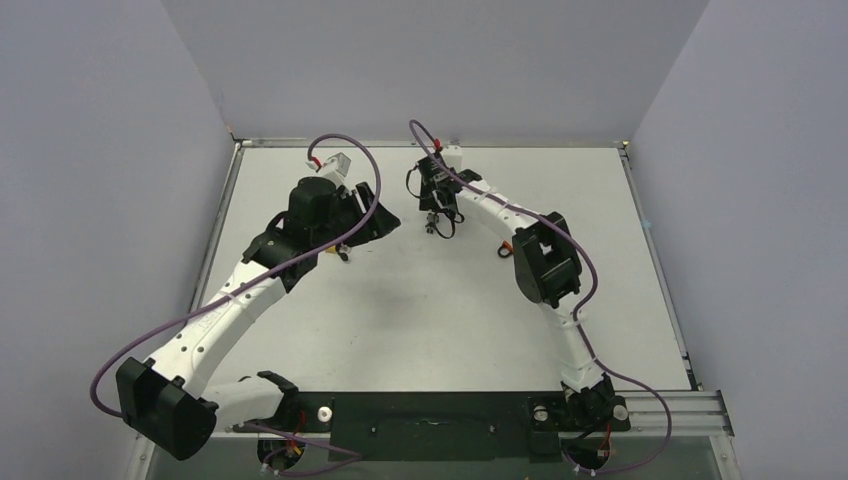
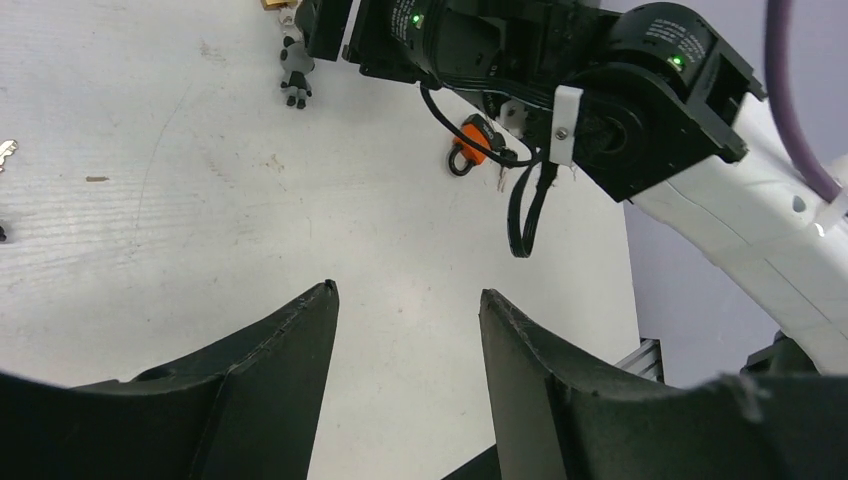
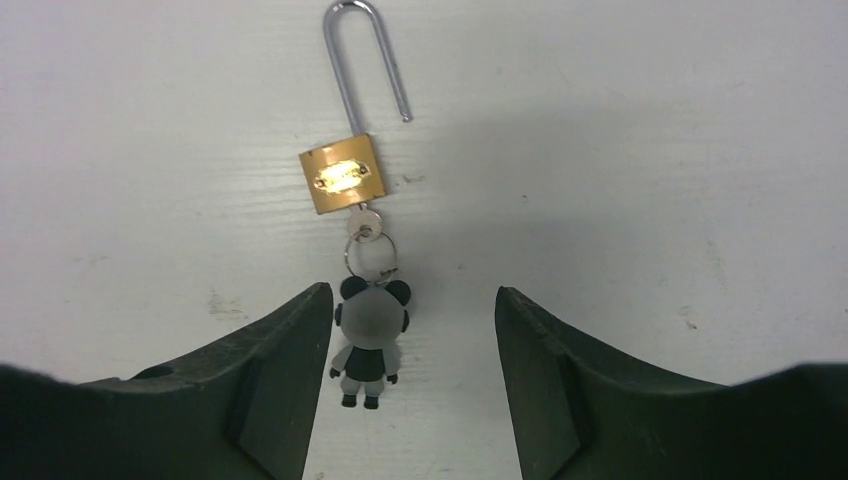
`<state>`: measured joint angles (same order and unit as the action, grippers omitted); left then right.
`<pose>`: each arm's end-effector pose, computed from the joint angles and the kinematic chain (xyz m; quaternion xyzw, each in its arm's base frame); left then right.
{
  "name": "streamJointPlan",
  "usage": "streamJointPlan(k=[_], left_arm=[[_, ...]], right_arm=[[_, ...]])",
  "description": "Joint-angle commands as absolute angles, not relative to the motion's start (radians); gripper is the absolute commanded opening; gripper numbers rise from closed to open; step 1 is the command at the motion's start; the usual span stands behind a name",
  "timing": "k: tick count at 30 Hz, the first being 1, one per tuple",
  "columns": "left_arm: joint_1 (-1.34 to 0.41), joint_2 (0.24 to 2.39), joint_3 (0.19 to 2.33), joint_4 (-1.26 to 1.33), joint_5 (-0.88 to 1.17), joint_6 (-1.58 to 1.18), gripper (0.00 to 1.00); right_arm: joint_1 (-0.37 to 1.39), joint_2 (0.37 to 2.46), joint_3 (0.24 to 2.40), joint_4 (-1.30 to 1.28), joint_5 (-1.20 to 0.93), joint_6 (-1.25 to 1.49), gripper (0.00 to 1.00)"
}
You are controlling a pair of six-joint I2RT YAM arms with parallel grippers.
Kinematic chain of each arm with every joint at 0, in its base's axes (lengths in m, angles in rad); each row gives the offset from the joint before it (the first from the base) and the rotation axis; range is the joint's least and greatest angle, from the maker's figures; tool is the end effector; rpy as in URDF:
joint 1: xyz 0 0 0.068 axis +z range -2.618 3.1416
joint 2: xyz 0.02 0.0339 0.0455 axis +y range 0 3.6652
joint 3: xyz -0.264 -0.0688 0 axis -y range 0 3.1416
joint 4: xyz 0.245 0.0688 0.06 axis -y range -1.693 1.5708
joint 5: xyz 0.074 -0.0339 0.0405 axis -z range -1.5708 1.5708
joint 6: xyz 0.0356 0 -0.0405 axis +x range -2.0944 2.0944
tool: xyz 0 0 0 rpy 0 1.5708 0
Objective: Lock with the key
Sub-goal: Move the lock to the center of the board.
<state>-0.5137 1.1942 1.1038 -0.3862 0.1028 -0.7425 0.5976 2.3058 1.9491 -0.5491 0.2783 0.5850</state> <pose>0.2330 -0.1356 0.3464 -0.0708 0.8504 -0.3408 0.3946 0.4307 0.2813 0.1948 0.0394 0.9364 0.0713 0.3414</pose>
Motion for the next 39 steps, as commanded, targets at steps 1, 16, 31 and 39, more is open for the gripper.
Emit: streamJointPlan(k=[1, 16, 31, 39], left_arm=[[-0.496, 1.158, 1.120, -0.417, 0.120, -0.717, 0.52], [-0.451, 1.175, 1.106, -0.413, 0.158, -0.713, 0.52], [-0.442, 1.225, 1.059, -0.364, 0.162, -0.768, 0.52], [-0.458, 1.236, 0.956, -0.299, 0.189, -0.809, 0.52]], right_arm=[[0.628, 2.333, 1.989, -0.635, 0.353, 0.531, 0.56], [0.637, 2.360, 1.940, -0.595, 0.267, 0.511, 0.33], [0.660, 2.035, 1.404, -0.374, 0.121, 0.555, 0.05], [0.778, 1.673, 0.986, -0.258, 0.093, 0.619, 0.18]])
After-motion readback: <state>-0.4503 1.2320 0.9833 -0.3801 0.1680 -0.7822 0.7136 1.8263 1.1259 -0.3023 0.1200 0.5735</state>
